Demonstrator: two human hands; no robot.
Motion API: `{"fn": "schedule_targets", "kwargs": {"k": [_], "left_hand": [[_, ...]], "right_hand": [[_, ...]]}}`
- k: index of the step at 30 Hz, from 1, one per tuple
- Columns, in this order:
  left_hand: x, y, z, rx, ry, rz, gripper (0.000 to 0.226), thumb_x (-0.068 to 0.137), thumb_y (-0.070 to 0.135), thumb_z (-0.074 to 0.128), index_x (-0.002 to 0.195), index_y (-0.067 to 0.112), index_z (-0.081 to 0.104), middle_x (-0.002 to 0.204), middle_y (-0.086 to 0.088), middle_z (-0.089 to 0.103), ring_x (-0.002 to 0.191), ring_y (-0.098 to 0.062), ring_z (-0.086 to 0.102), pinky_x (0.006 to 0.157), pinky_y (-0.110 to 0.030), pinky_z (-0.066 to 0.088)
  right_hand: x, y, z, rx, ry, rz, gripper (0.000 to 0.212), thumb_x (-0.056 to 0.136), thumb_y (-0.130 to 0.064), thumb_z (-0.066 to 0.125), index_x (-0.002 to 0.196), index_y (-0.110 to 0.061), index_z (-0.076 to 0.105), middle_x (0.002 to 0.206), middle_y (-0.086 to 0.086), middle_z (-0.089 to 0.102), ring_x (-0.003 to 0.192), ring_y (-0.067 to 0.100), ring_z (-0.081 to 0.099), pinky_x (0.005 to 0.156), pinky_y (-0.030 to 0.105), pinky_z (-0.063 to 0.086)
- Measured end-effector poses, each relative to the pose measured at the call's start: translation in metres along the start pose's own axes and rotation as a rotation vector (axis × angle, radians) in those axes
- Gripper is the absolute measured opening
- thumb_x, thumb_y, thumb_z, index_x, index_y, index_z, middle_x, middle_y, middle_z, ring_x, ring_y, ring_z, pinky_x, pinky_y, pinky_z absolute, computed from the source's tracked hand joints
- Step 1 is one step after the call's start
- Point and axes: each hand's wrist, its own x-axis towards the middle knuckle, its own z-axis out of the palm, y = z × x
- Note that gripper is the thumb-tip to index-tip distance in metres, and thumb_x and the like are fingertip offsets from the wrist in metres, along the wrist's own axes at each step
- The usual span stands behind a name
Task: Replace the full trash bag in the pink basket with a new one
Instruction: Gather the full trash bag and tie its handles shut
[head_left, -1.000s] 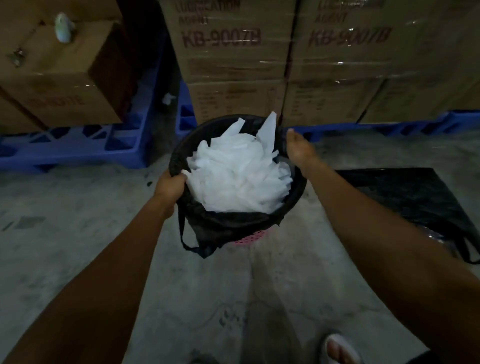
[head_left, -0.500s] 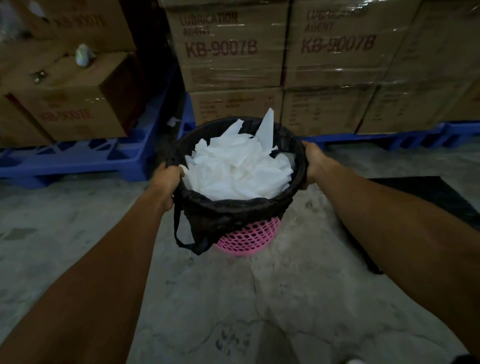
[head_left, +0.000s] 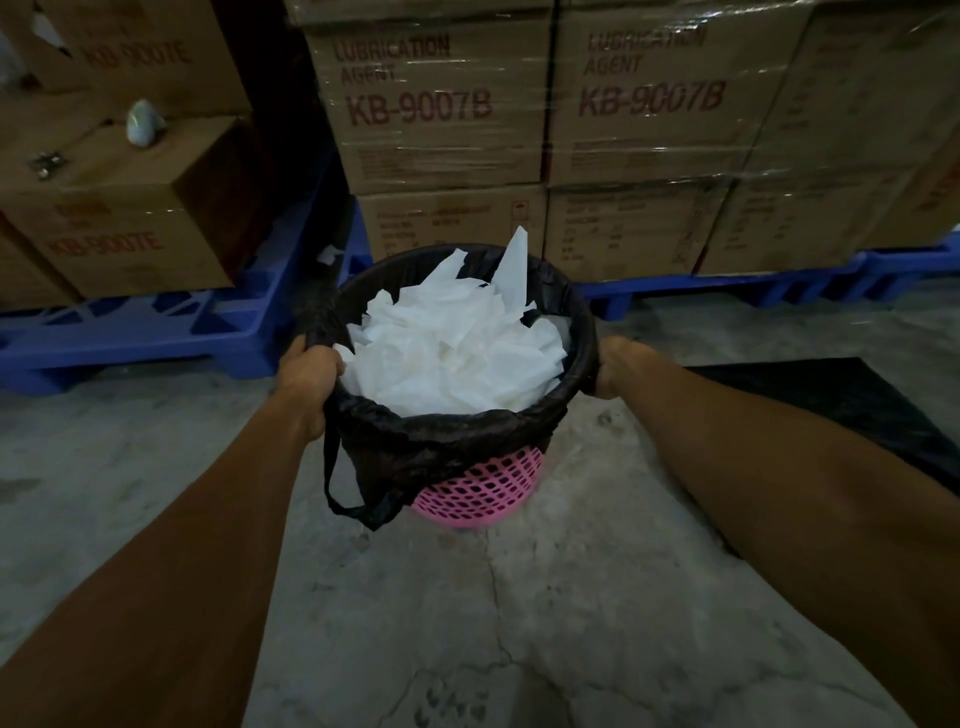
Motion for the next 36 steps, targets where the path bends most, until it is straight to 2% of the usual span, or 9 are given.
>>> {"fn": "schedule_targets", "kwargs": {"k": [3, 5, 8, 16, 20, 23, 28, 32, 36], "left_hand": [[-0.001, 0.000, -0.001, 0.013, -0.002, -0.001, 0.069, 0.080, -0.001, 0.045, 0.143, 0.027, 0.041, 0.130, -0.015, 0.050, 0.109, -0.034, 0.052, 0.087, -0.047, 0.051], [-0.001, 0.001, -0.002, 0.011, -0.001, -0.003, 0.070, 0.077, -0.001, 0.045, 0.141, 0.027, 0.043, 0.129, -0.016, 0.050, 0.108, -0.034, 0.053, 0.085, -0.046, 0.051], [-0.003, 0.002, -0.001, 0.007, 0.002, 0.002, 0.067, 0.075, -0.002, 0.045, 0.136, 0.025, 0.047, 0.125, -0.016, 0.052, 0.107, -0.035, 0.054, 0.088, -0.048, 0.053], [-0.009, 0.004, -0.002, 0.044, -0.005, -0.001, 0.069, 0.076, -0.003, 0.046, 0.138, 0.027, 0.045, 0.123, -0.016, 0.051, 0.105, -0.034, 0.053, 0.095, -0.056, 0.049], [-0.013, 0.007, 0.001, 0.039, -0.079, 0.026, 0.070, 0.075, -0.003, 0.045, 0.135, 0.032, 0.048, 0.110, -0.012, 0.055, 0.102, -0.034, 0.056, 0.096, -0.054, 0.050], [-0.016, 0.009, 0.005, 0.044, -0.119, 0.050, 0.067, 0.074, -0.005, 0.044, 0.131, 0.030, 0.051, 0.108, -0.010, 0.058, 0.095, -0.032, 0.056, 0.090, -0.051, 0.051], [-0.014, 0.013, 0.002, 0.069, -0.176, 0.058, 0.073, 0.071, -0.007, 0.044, 0.133, 0.031, 0.052, 0.106, -0.008, 0.060, 0.097, -0.030, 0.056, 0.087, -0.047, 0.052], [-0.011, 0.012, 0.002, 0.037, -0.186, 0.065, 0.077, 0.067, -0.009, 0.043, 0.132, 0.030, 0.054, 0.111, -0.011, 0.061, 0.098, -0.030, 0.058, 0.083, -0.044, 0.054], [-0.017, 0.012, -0.002, 0.017, -0.214, 0.084, 0.069, 0.068, -0.014, 0.040, 0.120, 0.029, 0.059, 0.099, -0.011, 0.063, 0.085, -0.028, 0.059, 0.067, -0.035, 0.052]], "right_hand": [[0.000, -0.005, -0.005, 0.066, 0.051, 0.019, 0.020, 0.095, -0.019, 0.055, 0.087, -0.005, 0.068, 0.079, 0.011, 0.068, 0.060, 0.021, 0.067, 0.040, 0.025, 0.055], [0.005, -0.019, -0.006, 0.087, 0.046, -0.044, 0.027, 0.098, -0.018, 0.047, 0.105, -0.003, 0.067, 0.107, 0.016, 0.070, 0.088, 0.028, 0.069, 0.070, 0.036, 0.061], [-0.002, -0.047, -0.001, 0.127, 0.065, -0.244, 0.038, 0.100, -0.014, 0.037, 0.132, -0.005, 0.055, 0.135, 0.017, 0.058, 0.120, 0.034, 0.058, 0.103, 0.045, 0.047], [-0.053, -0.053, 0.015, -0.073, 0.171, -0.659, 0.051, 0.086, 0.007, 0.027, 0.096, -0.020, 0.069, 0.111, 0.007, 0.067, 0.103, 0.027, 0.063, 0.095, 0.041, 0.054], [-0.056, -0.064, 0.003, -0.269, 0.268, -0.537, 0.039, 0.098, -0.016, 0.032, 0.121, -0.007, 0.061, 0.128, 0.013, 0.059, 0.116, 0.033, 0.056, 0.100, 0.039, 0.047], [-0.057, -0.070, 0.000, -0.404, 0.226, -0.372, 0.060, 0.096, -0.050, 0.036, 0.132, -0.006, 0.054, 0.135, 0.014, 0.055, 0.118, 0.036, 0.055, 0.103, 0.043, 0.046], [-0.057, -0.072, -0.002, -0.433, 0.151, -0.382, 0.042, 0.099, -0.027, 0.046, 0.131, -0.002, 0.055, 0.137, 0.015, 0.056, 0.125, 0.030, 0.054, 0.097, 0.032, 0.046], [-0.046, -0.072, -0.009, -0.183, 0.069, -0.164, 0.035, 0.098, -0.032, 0.049, 0.093, -0.003, 0.068, 0.104, 0.014, 0.071, 0.081, 0.029, 0.064, 0.086, 0.040, 0.054], [-0.042, -0.065, -0.021, -0.147, 0.005, -0.069, 0.037, 0.093, -0.037, 0.052, 0.093, -0.006, 0.072, 0.071, 0.012, 0.075, 0.077, 0.027, 0.067, 0.071, 0.036, 0.056]]}}
